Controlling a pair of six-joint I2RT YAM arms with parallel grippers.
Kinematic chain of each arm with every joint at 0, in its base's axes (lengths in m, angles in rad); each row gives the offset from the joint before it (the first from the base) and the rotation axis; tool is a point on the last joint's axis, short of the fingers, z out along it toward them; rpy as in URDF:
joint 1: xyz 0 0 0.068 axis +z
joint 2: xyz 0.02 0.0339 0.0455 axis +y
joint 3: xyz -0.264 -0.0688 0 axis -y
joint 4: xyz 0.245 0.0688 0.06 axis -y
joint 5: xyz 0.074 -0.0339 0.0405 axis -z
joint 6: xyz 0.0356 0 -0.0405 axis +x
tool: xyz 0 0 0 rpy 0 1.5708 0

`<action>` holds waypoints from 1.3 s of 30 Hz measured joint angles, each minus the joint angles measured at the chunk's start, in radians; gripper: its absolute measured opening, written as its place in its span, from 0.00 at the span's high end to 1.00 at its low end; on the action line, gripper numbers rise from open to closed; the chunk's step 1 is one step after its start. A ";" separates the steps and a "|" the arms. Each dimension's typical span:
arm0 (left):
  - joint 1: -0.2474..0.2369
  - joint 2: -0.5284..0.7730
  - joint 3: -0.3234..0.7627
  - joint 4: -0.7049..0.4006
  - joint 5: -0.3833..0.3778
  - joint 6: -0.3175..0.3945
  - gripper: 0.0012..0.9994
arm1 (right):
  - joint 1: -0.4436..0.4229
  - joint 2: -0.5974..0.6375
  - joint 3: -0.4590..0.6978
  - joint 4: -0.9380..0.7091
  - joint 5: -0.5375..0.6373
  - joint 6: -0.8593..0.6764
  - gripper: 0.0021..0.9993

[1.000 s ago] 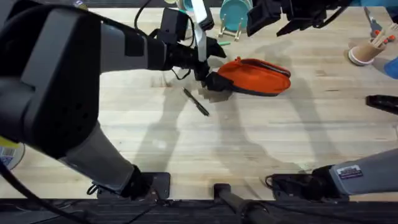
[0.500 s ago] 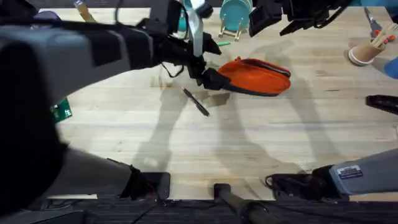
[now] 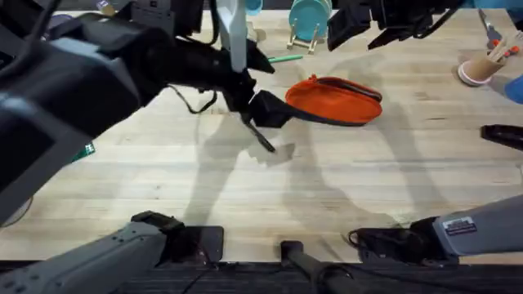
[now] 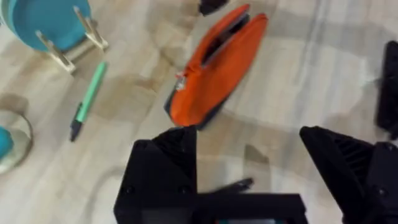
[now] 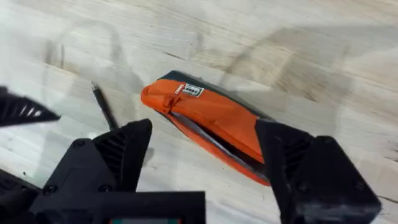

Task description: Unzip the bag, pick up the pens from the table one at a time and place them inside, then zip the bag closed.

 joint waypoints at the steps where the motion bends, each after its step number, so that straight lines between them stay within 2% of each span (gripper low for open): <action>1: 0.000 -0.017 0.000 -0.022 -0.001 -0.012 0.00 | 0.000 0.000 0.000 0.000 0.000 0.000 0.00; 10: 0.000 -0.142 0.000 -0.177 -0.080 -0.088 0.00 | 0.000 0.000 0.000 -0.001 0.000 0.000 0.00; 23: 0.000 -0.152 0.000 -0.186 -0.137 -0.103 0.00 | 0.000 0.000 0.000 -0.003 0.000 -0.008 0.00; 29: 0.000 -0.152 0.000 -0.186 -0.146 -0.104 0.00 | 0.000 0.000 0.000 -0.017 0.001 -0.122 0.00; 39: 0.000 -0.152 0.000 -0.186 -0.149 -0.106 0.00 | 0.000 0.000 0.018 -0.104 0.013 -0.466 0.00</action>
